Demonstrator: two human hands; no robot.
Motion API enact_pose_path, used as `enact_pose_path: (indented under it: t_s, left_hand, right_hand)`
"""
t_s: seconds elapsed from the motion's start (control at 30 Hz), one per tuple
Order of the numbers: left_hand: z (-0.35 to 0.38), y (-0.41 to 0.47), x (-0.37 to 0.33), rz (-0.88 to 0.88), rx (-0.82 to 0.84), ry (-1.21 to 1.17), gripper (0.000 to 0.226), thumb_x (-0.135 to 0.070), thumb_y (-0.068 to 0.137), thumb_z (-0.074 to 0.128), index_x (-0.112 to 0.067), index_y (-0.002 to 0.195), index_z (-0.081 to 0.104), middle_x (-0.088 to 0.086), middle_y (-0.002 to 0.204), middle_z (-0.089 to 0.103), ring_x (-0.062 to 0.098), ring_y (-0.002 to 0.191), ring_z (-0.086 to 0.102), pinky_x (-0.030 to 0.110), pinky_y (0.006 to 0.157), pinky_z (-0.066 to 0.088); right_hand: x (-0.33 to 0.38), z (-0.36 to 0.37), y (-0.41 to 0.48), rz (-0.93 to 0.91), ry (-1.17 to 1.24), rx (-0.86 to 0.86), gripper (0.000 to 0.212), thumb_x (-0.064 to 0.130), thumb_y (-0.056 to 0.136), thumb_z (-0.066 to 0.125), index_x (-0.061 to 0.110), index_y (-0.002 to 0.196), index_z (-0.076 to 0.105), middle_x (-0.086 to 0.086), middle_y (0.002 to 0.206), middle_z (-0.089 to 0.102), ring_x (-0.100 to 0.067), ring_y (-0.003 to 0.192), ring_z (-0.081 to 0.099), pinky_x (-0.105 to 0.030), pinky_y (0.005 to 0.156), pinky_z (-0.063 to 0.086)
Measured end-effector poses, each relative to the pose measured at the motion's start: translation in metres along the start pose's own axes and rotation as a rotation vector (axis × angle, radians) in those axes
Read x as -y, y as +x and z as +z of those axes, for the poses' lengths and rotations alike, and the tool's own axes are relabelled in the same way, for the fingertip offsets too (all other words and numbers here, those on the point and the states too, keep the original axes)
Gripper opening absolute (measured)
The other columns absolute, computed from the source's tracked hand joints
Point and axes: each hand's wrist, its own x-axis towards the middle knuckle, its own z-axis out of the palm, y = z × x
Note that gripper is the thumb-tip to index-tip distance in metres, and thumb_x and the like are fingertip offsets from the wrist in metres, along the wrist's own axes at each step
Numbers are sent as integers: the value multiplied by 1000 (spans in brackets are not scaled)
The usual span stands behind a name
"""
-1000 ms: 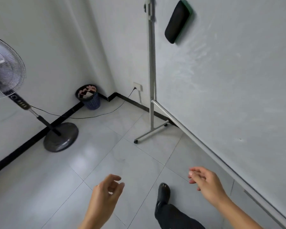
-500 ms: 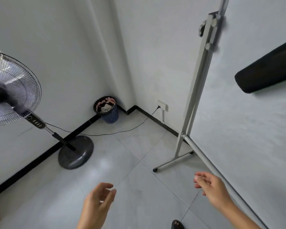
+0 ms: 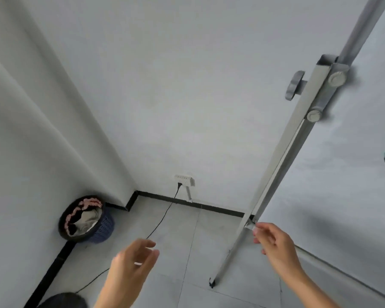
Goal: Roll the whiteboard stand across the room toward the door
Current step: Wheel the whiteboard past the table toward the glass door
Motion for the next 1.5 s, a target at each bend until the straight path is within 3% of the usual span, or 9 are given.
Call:
enact_pose_path:
  t_s: [0.17,0.3,0.5,0.67,0.77,0.93,1.13,1.3,1.5]
  left_hand:
    - [-17,111,-73,259,228,19,11,-20,86,68,-31,87,65,-6,81,74,5,64,65,19,64,52]
    - [12,173,-150,448,410,-92,11,-26,87,67,-31,97,64,-3,85,72,8,68,65,26,67,54]
    - [52,205,-276,785,708,-342,47,-46,78,66,-31,121,53,-10,116,66,9,111,63,30,90,54]
    - [78,211,-372,1126,1015,-415,66,-44,77,62,-25,137,40,-4,127,60,16,120,59,31,95,51]
    - [101,209,-400,1320,1171,-450,57,-39,77,63,-21,129,47,-10,103,67,20,99,67,31,85,54]
    - [129,202,-408,1327,1360,-583,11,-37,75,58,-28,81,58,0,66,57,9,57,58,10,54,46]
    - [151,179,-417,1264,1540,-518,26,-36,79,66,-16,92,58,-20,67,59,7,60,60,17,58,53]
    - [170,160,-425,1202,1600,-501,42,-39,72,74,-13,99,57,-6,81,62,15,66,65,47,67,62]
    - [219,111,-446,1205,1582,-455,26,-22,82,73,-16,100,55,-6,80,61,3,63,65,16,57,55]
  right_hand:
    - [28,23,4,54,31,-219,9,30,87,65,33,95,66,11,92,74,-2,88,68,-39,78,57]
    - [51,25,27,58,42,-398,16,24,87,66,38,91,60,24,92,70,12,90,61,-22,72,48]
    - [75,28,57,91,57,-576,24,28,85,68,30,108,62,17,103,69,7,97,62,-21,70,54]
    - [99,35,69,106,58,-815,39,58,75,65,40,109,58,20,101,69,1,94,64,-25,71,56]
    - [114,45,78,147,40,-1010,45,78,66,56,51,102,49,24,100,65,-2,88,65,-20,69,54]
    - [139,67,94,293,128,-1252,40,51,78,67,52,110,43,26,111,59,13,97,56,-10,69,47]
    - [134,62,112,389,198,-1408,46,52,83,57,43,127,47,24,120,63,1,98,62,-29,83,56]
    - [123,32,98,433,134,-1388,43,47,88,52,36,130,51,18,119,67,-3,102,64,-32,91,54]
    - [95,-29,71,440,115,-1360,42,44,90,54,30,130,55,12,120,69,-8,103,66,-33,91,55]
